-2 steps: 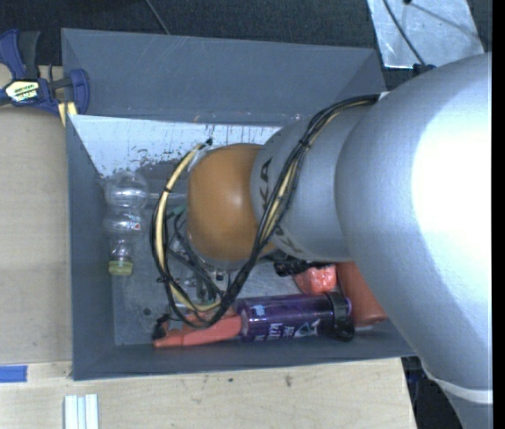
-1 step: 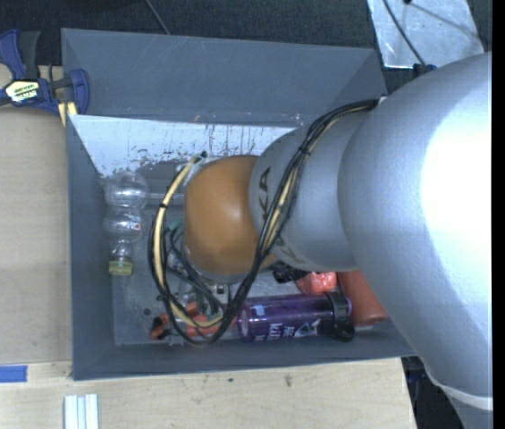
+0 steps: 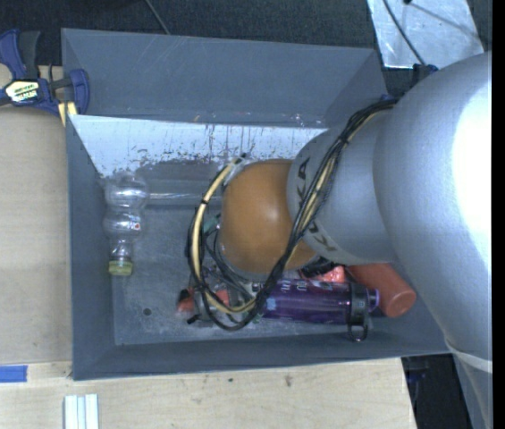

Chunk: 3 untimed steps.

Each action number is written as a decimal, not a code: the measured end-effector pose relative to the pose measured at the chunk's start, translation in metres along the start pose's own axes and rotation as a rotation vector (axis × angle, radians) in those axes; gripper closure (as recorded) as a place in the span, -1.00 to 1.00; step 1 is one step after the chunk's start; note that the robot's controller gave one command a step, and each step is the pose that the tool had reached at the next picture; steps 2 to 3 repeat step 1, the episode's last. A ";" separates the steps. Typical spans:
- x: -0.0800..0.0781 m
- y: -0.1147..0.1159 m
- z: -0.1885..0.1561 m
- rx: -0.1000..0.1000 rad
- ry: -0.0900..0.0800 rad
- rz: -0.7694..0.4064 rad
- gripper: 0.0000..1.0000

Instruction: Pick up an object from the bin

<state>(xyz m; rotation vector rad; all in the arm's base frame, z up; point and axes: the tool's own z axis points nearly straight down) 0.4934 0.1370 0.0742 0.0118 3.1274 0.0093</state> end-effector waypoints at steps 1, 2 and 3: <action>0.000 0.000 0.000 0.000 0.000 0.000 1.00; 0.000 0.000 0.000 0.000 0.000 0.000 1.00; 0.000 0.000 0.000 0.000 0.000 0.000 1.00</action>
Offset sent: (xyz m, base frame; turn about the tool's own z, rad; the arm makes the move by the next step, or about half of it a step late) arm 0.0110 0.0018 0.0848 -0.2356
